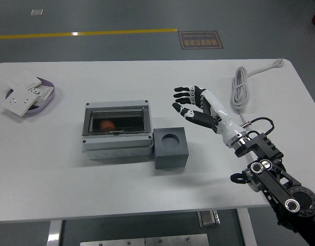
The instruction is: Pick up the cylinder from the cube,place it in the box,flap close box
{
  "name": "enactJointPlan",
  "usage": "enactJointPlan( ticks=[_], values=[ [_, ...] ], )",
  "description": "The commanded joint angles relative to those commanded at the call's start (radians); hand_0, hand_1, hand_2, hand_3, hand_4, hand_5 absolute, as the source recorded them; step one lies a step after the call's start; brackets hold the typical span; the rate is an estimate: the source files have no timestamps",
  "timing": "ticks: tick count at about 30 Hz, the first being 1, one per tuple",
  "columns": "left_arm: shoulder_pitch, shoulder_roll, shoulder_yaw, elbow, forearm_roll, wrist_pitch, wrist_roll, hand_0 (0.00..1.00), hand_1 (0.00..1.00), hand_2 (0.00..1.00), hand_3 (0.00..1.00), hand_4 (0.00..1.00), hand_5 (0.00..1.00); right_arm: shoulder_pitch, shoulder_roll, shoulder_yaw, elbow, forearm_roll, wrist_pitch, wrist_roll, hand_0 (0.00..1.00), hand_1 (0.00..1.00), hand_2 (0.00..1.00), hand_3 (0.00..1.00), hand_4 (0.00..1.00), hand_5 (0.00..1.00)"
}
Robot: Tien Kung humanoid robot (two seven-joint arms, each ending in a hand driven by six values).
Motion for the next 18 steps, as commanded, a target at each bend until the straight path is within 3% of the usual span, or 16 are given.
enactJointPlan(
  ticks=[18],
  values=[
    [-0.028,-0.006,-0.046,0.0,0.041,0.003,0.013,0.614,0.593,0.6,0.587,0.656,0.206,-0.008,-0.007,0.081,0.005,-0.003,0.013,0.0,0.73,0.678,0.649,0.652,0.762,0.279]
  ],
)
